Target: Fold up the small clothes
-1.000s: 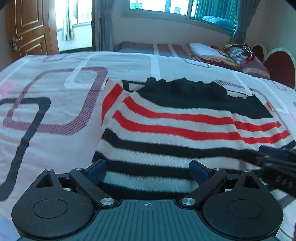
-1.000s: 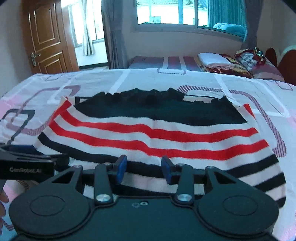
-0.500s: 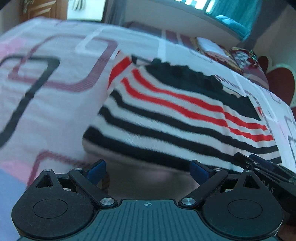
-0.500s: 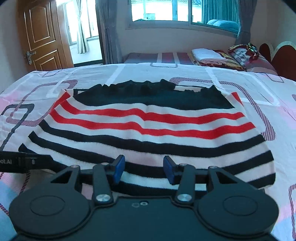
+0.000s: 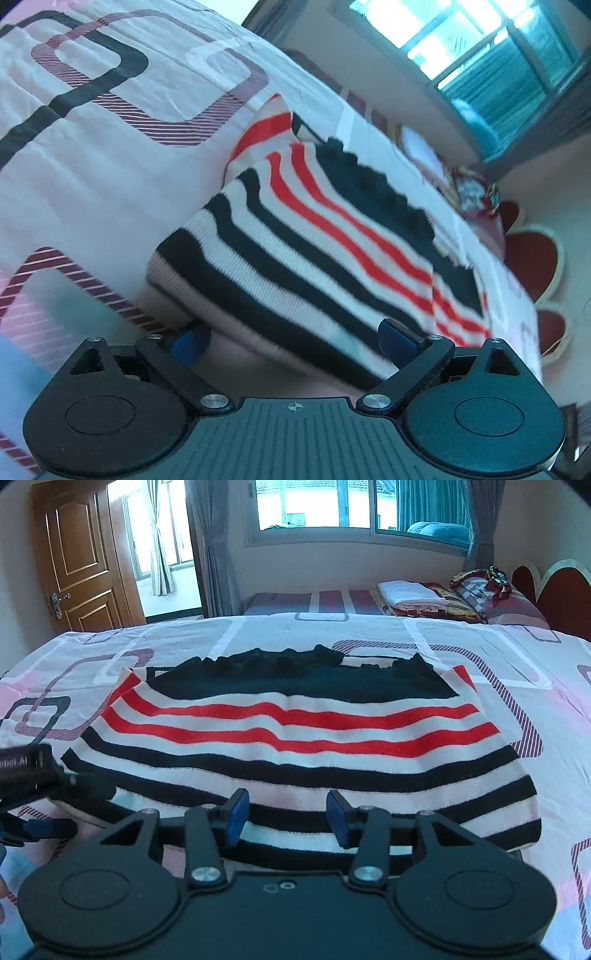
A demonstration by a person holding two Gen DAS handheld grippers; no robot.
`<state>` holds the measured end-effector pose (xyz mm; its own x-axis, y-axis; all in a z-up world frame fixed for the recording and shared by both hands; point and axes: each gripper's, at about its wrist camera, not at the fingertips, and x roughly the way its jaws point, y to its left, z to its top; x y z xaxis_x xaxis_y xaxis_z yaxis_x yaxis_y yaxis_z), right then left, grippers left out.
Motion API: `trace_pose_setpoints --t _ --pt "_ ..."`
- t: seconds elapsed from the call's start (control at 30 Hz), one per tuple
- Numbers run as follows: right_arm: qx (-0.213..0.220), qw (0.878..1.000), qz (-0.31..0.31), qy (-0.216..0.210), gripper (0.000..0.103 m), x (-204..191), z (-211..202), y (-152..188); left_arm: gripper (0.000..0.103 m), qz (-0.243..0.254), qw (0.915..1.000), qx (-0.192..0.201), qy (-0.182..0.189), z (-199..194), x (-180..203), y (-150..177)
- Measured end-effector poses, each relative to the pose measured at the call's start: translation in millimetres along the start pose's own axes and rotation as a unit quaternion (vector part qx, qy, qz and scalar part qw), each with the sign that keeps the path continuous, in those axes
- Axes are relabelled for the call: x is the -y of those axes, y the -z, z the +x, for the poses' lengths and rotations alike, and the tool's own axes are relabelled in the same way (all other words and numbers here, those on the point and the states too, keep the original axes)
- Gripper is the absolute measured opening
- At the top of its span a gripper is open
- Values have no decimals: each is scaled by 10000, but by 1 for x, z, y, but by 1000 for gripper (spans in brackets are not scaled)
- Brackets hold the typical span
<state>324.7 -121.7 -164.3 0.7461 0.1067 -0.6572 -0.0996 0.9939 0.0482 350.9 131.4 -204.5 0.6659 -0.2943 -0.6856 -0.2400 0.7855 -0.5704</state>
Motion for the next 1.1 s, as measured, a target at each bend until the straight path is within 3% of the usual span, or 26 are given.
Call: trace_pose_setpoints --t 0.3,0.33,0.43,0.47,0.5,0.77,0.83,0.93,0.97,1.0,1.07,1.1 --pt "63 9999 33 -83 45 0 14 -6 93 -725 9952 452 478 18 -16 -19" --pt "78 9999 22 -86 45 0 17 -7 89 -782 9946 514 450 20 -17 -20" --pt "105 9999 -46 -104 45 -1 23 -10 56 -934 9936 565 275 23 -23 -24" --pt "136 9998 -54 -105 45 -1 24 -12 40 -951 9938 539 177 24 -26 -25" --pt "173 9998 -52 -100 45 -2 24 -13 37 -998 9935 513 168 24 -29 -26" --pt "164 9997 -174 55 44 -3 35 -16 29 -775 9957 483 159 24 -26 -32" --pt "68 9999 -115 55 45 -1 39 -12 27 -600 9965 557 187 19 -22 -32" --pt "91 9979 -603 204 45 -11 46 -4 26 -218 9965 742 327 5 -9 -34" --pt "42 9983 -546 201 44 -11 46 -7 26 -112 9962 782 367 3 -5 -35" --pt "97 9990 -417 151 36 -9 41 -11 26 -31 9960 803 397 1 -1 -36" --pt "347 9979 -433 334 36 -8 36 -7 24 124 9954 848 438 -2 6 -38" --pt "138 9965 -699 436 36 -11 45 0 24 228 9948 885 446 -5 11 -38"
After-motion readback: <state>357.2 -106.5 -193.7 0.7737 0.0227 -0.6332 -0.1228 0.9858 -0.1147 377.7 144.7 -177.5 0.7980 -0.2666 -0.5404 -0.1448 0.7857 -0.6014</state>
